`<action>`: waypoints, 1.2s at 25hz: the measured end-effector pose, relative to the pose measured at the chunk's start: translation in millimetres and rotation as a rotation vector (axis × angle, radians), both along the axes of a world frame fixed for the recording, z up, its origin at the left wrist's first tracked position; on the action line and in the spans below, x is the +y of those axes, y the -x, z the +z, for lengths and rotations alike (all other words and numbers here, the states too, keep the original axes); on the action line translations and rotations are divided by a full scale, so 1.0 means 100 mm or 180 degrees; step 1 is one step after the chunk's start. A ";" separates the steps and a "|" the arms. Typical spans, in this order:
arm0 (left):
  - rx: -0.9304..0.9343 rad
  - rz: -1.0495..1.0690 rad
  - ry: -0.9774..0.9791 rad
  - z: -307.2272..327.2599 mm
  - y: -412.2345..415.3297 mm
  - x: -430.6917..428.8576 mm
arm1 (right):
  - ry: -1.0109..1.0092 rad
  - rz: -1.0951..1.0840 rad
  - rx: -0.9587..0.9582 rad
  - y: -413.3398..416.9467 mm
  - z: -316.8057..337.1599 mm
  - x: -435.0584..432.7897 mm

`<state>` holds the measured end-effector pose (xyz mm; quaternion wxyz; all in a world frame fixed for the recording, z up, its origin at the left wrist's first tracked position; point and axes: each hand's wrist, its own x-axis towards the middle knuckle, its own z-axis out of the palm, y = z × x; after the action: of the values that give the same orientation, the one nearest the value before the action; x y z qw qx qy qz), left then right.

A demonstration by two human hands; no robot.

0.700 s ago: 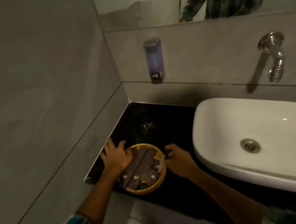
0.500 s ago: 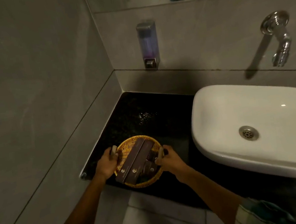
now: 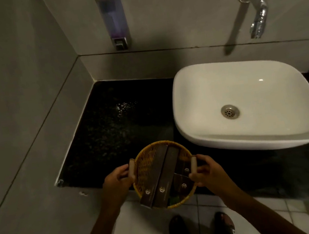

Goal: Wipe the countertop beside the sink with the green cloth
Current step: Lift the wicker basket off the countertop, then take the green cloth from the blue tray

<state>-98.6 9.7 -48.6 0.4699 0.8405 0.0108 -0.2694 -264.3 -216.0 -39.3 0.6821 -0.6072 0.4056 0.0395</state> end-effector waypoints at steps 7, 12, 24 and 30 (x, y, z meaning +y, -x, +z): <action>-0.0092 -0.0417 -0.0161 -0.07 0.65 -0.55 | 0.0118 0.0026 0.0228 0.63 -0.12 -0.48; -0.1586 -0.0392 -0.0703 0.35 0.93 -1.14 | 0.0608 0.0310 0.0441 1.05 0.07 -1.14; -0.3065 -0.4004 0.0394 0.48 3.01 -5.19 | 0.2453 -0.1077 0.1774 3.05 0.23 -4.21; -0.2790 -0.5338 -0.0554 -0.08 3.49 -5.95 | 0.1735 -0.1187 0.2383 3.16 -0.15 -4.77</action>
<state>-447.3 -585.6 -57.0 0.0213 0.6328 -0.7534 -0.1778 -580.7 -693.4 -54.5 0.3017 -0.6247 0.7198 0.0247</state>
